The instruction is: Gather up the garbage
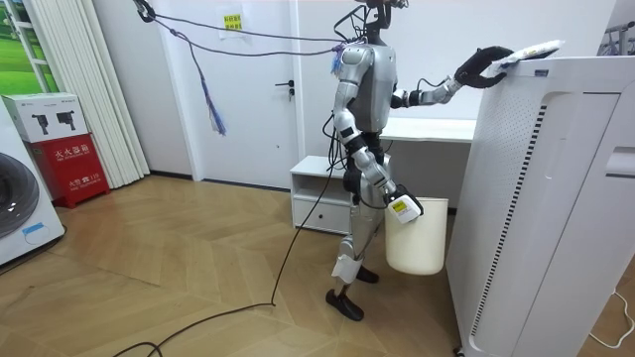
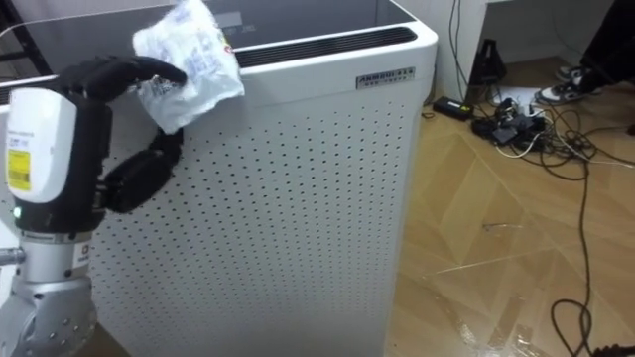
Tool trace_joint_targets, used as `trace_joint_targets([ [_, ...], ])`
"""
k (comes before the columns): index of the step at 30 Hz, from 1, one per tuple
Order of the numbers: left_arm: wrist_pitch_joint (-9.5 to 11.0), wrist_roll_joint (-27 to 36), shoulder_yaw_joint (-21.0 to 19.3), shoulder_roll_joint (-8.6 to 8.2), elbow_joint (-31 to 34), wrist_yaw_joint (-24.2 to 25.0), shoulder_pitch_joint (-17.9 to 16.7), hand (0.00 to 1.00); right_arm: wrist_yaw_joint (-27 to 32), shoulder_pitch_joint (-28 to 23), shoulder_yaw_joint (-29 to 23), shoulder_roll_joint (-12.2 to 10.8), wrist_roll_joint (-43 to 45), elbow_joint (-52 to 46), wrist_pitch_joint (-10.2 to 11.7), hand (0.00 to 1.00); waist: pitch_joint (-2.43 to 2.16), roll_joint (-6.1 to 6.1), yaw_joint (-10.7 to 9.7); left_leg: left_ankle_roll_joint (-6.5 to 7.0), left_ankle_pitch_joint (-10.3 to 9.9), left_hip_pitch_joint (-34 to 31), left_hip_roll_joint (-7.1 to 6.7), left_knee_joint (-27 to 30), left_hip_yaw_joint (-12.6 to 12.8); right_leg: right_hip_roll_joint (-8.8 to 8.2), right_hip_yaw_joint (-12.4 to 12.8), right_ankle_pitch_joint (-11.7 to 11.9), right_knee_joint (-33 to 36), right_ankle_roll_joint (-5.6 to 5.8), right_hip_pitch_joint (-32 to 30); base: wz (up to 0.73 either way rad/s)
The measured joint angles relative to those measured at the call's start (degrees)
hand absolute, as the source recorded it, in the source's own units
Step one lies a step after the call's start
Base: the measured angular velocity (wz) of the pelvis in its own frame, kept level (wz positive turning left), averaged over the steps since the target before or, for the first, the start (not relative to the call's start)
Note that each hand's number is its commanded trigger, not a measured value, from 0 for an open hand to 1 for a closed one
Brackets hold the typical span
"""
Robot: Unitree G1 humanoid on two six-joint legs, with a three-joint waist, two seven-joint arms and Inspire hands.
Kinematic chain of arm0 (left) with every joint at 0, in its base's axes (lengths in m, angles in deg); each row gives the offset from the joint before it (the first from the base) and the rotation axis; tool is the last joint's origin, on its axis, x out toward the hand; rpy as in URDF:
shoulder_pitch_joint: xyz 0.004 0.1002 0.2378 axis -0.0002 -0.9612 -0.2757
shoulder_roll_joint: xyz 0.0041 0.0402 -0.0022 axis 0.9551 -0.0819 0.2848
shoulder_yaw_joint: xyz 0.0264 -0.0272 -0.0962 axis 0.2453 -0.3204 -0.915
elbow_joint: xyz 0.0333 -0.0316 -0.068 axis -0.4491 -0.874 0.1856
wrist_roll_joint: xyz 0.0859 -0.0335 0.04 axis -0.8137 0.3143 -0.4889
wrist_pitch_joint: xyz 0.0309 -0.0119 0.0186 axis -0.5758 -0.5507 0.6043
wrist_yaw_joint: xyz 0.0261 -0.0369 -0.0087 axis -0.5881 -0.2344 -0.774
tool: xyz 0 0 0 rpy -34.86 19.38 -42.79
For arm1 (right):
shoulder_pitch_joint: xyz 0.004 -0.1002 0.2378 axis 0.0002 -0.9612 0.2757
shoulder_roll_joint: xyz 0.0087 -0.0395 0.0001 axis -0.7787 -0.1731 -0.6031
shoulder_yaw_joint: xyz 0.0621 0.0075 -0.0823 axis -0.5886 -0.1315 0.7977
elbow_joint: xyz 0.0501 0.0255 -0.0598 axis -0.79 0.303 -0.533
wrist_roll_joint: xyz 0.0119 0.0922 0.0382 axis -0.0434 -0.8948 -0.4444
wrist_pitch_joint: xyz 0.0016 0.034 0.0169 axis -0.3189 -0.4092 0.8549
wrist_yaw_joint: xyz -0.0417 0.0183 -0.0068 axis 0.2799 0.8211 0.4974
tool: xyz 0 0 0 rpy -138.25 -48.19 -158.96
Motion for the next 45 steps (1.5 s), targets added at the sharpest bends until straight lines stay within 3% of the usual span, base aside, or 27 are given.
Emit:
trace_joint_targets([
  [8, -0.3, -0.1, -0.6, 0.10, 0.0, -0.8, 0.7, 1.00, -0.5, 0.0, 0.0, 0.0, 0.0, -0.1, -0.3, 1.00, 0.00, -0.06, -0.7, -0.01, 0.0, 0.3, 0.00, -0.3, 0.0, 0.00, 0.1, 0.0, 0.0, 0.00, 0.1, 0.00],
  [16, -1.1, 0.1, -0.3, 0.24, -0.1, -1.1, 1.8, 1.00, -0.6, 0.5, 0.0, 0.1, -0.1, -1.7, -2.1, 1.00, 0.13, -0.23, -1.0, -0.02, 0.0, 0.5, 0.02, -0.2, 0.1, -0.05, 0.1, 0.0, 0.6, 0.01, 0.0, 0.00],
  [20, -1.1, 6.3, 1.3, 0.21, -0.3, -1.8, 2.8, 1.00, -0.2, 1.2, 0.1, -0.1, -0.2, -1.8, -2.1, 1.00, 0.40, -0.66, -1.1, -0.03, 0.0, 0.5, 0.02, -0.2, 0.0, -0.03, 0.1, 0.0, 0.6, 0.01, 0.2, 0.00],
  [23, -1.0, 14.6, 3.6, -0.22, 1.2, -0.3, 2.5, 1.00, 0.1, 1.2, 0.1, 0.0, -0.7, -2.4, -2.1, 1.00, 0.50, -0.86, -1.3, -0.03, 0.0, 0.3, 0.02, -0.2, 0.0, 0.02, 0.0, 0.0, 0.6, 0.01, 0.0, 0.00],
  [29, -1.1, 35.0, 8.1, -2.81, 10.4, 10.6, 0.4, 1.00, 0.0, 1.5, 0.9, -0.1, -0.7, -2.4, -2.1, 1.00, 0.35, -1.30, -0.8, -0.06, 0.0, -0.5, 0.00, -0.1, -0.8, 0.00, -0.8, 0.0, 0.0, 0.01, -0.2, 0.09],
  [35, -1.2, 55.8, 15.7, -3.17, 15.7, 28.3, 0.4, 1.00, -0.1, 2.7, 4.8, -0.1, -0.2, -2.5, -2.0, 1.00, 0.30, -1.34, -1.2, -0.06, 0.0, -1.5, 0.00, 0.5, -0.9, -0.16, -1.3, 0.0, 0.1, 0.01, -0.8, 0.00],
  [37, -1.3, 63.1, 17.3, -4.03, 16.7, 35.2, 0.4, 1.00, -0.1, 3.1, 5.8, 0.0, -0.2, -2.5, -2.0, 1.00, 0.26, -1.28, -1.1, -0.08, 0.0, -1.9, 0.01, 0.5, -0.8, -0.18, -1.4, 0.0, 0.2, 0.01, -1.3, 0.00],
  [39, -1.8, 66.9, 18.1, -4.42, 17.1, 39.6, 0.2, 1.00, -0.1, 3.1, 6.4, 0.0, -0.2, -2.5, -2.0, 1.00, 0.19, -1.33, -1.1, -0.09, 0.0, -1.9, 0.02, 0.6, -0.7, -0.16, -1.4, 0.0, 0.3, 0.01, -1.3, 0.00],
  [42, -2.8, 75.5, 18.3, -5.00, 18.1, 46.0, 0.3, 1.00, -0.1, 3.4, 6.9, -0.2, -0.1, -2.5, -2.0, 1.00, -0.34, -1.29, -1.2, -0.10, 0.0, -2.7, 0.06, 1.0, -0.7, -0.11, -0.9, 0.0, 0.9, 0.00, -2.2, -0.01],
  [45, -3.8, 82.4, 18.2, -5.79, 18.1, 52.3, 0.3, 1.00, -0.7, 3.4, 6.9, -0.2, 0.0, -2.5, -2.0, 1.00, -0.35, -1.34, -1.1, -0.10, 0.0, -2.6, 0.06, 1.3, -0.7, -0.15, -0.7, 0.0, 1.1, 0.00, -2.1, 0.00],
])
